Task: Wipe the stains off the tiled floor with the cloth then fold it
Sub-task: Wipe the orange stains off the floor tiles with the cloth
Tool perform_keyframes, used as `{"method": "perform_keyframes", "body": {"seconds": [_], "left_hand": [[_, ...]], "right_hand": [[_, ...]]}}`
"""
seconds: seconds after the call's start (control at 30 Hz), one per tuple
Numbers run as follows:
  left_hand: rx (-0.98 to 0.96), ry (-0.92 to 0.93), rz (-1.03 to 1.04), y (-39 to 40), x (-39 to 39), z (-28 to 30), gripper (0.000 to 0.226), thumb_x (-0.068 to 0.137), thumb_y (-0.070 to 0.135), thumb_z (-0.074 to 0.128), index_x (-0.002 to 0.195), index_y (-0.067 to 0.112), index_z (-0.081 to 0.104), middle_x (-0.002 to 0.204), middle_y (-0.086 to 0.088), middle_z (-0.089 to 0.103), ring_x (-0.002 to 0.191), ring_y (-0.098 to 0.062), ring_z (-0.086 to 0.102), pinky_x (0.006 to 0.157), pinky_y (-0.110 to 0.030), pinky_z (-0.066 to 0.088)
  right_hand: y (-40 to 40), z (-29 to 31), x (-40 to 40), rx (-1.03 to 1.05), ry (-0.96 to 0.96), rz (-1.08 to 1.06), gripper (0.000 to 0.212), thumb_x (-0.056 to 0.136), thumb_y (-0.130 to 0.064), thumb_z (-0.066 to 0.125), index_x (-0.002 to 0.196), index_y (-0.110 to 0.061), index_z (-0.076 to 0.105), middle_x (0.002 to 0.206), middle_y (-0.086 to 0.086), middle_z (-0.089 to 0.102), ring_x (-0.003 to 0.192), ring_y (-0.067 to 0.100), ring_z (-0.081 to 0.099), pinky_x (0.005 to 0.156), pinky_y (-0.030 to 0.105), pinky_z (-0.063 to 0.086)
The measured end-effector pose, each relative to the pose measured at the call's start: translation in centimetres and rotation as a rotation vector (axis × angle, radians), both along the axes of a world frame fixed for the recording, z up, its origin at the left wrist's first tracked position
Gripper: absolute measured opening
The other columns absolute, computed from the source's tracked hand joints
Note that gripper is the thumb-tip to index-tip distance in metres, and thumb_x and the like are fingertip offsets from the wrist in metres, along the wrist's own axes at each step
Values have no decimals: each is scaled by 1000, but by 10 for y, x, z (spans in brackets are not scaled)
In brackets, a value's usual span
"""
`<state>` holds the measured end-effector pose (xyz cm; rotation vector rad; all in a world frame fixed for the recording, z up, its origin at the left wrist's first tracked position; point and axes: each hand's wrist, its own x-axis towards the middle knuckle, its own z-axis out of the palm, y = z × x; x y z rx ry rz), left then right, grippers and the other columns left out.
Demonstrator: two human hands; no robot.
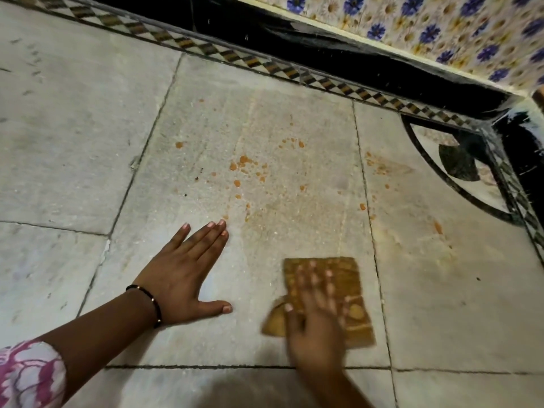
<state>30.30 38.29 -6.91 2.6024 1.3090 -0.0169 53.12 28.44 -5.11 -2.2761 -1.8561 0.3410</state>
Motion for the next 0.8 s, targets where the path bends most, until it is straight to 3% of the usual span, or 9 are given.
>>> {"method": "perform_keyframes", "body": {"seconds": [0.07, 0.13, 0.23, 0.33, 0.43, 0.53, 0.67, 0.73, 0.8], "left_hand": [[7, 2, -5, 1, 0, 0, 111, 72, 88, 31, 148, 7, 23, 156, -11, 20, 143, -20, 15, 113, -46, 12], [17, 2, -3, 1, -1, -2, 111, 72, 88, 31, 148, 7, 23, 155, -11, 20, 143, -20, 15, 114, -46, 12], [12, 13, 1, -1, 0, -2, 111, 72, 88, 32, 149, 8, 21, 156, -10, 19, 144, -20, 14, 114, -46, 12], [-2, 7, 3, 0, 0, 0, 112, 72, 88, 32, 149, 9, 20, 157, -10, 18, 144, -20, 14, 114, -46, 11], [9, -6, 2, 0, 1, 0, 112, 71, 88, 33, 149, 8, 22, 156, -10, 18, 144, -20, 15, 114, -45, 11], [3, 6, 2, 0, 1, 0, 112, 72, 88, 32, 149, 8, 22, 156, -10, 18, 144, -20, 15, 114, -46, 11], [-1, 39, -3, 0, 1, 0, 110, 73, 87, 28, 149, 8, 20, 156, -10, 18, 144, -21, 16, 114, -47, 12], [2, 57, -1, 0, 1, -1, 110, 74, 87, 26, 150, 8, 18, 157, -10, 15, 144, -21, 13, 114, -47, 11], [3, 71, 3, -1, 1, 0, 110, 74, 88, 25, 150, 8, 16, 157, -9, 13, 145, -20, 10, 115, -46, 9]], "right_hand": [[30, 1, -37, -38, 42, 214, 60, 88, -44, 33, 146, -41, 19, 154, -18, 6, 142, 7, -11, 112, 38, -17], [81, 7, -31, -105, 88, 278, 56, 93, -48, 38, 145, -48, 16, 154, -20, -3, 143, 9, -15, 113, 42, -17], [126, 5, 37, -154, -13, 176, 66, 79, -78, 33, 139, -60, 12, 155, -18, -9, 143, 18, -16, 112, 50, -10], [95, 7, 115, -159, -50, -100, 78, 64, -92, 16, 136, -64, 5, 158, -12, -6, 145, 23, -8, 113, 58, 2], [18, 6, 123, -127, -67, -221, 72, 70, -84, 15, 136, -61, -2, 160, -5, 2, 145, 25, -1, 113, 57, 10], [-34, -5, 42, -46, -98, -95, 71, 79, -72, 28, 144, -50, 10, 157, 1, 19, 143, 29, 12, 111, 55, 13], [19, -4, -21, -44, -61, 252, 66, 82, -75, 17, 144, -52, 11, 159, -5, 7, 145, 26, -2, 113, 53, 0], [65, 1, 0, -85, -112, 249, 70, 77, -79, -1, 143, -53, 2, 159, -7, -4, 145, 25, -8, 114, 53, -3], [88, 0, 45, -161, -123, 98, 68, 80, -76, 8, 143, -52, 3, 159, -8, -8, 145, 23, -8, 115, 50, 0]]}}
